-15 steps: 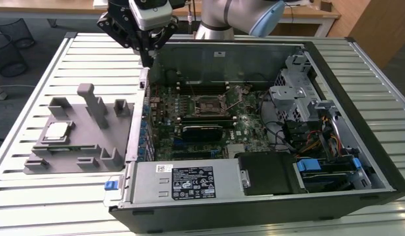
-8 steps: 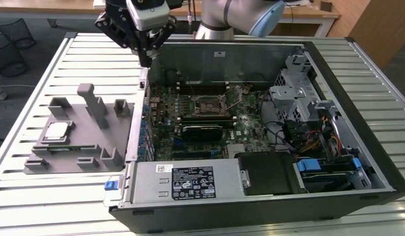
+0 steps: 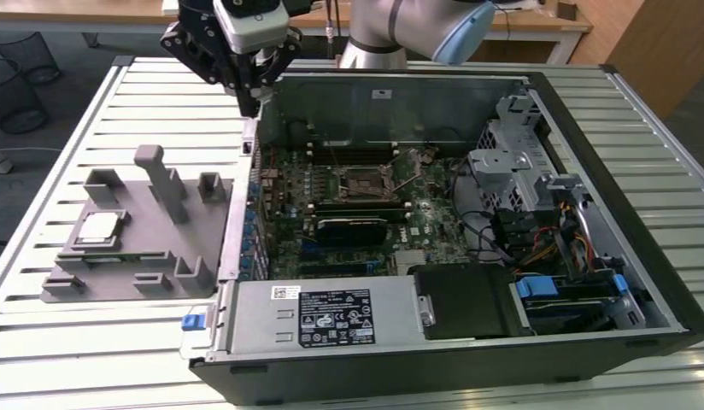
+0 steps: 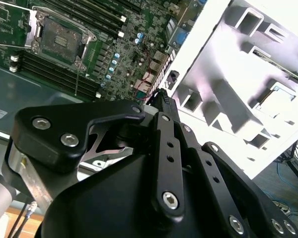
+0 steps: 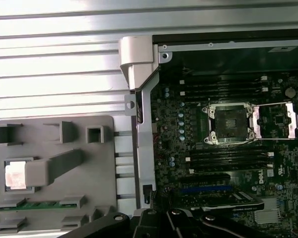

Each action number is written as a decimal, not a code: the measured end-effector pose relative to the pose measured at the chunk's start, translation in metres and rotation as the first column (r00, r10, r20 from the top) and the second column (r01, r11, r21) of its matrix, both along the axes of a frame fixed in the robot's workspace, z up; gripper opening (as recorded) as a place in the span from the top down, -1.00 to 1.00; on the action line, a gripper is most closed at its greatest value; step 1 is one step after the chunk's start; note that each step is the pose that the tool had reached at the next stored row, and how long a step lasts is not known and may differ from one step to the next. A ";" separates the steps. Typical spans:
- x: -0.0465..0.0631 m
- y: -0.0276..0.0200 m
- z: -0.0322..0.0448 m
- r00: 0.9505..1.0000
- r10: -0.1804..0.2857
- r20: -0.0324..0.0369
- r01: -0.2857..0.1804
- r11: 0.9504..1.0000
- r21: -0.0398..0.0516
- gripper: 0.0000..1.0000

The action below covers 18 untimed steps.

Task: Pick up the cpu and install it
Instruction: 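Reach for the cpu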

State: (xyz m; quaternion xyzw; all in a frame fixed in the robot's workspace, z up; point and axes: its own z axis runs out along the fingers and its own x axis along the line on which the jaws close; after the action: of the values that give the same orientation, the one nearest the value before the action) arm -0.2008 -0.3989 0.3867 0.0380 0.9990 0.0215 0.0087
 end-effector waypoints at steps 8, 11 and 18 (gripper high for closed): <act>-0.005 0.0000 -0.0005 1.000 0.000 0.000 0.000 1.000 0.000 0.79; -0.007 0.0000 -0.0006 1.000 0.000 0.000 0.000 1.000 0.000 0.79; -0.012 0.0000 -0.0010 1.000 0.000 0.000 0.000 1.000 0.000 0.79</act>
State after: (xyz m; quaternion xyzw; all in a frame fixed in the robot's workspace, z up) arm -0.2127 -0.3989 0.3858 0.0380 0.9990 0.0215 0.0086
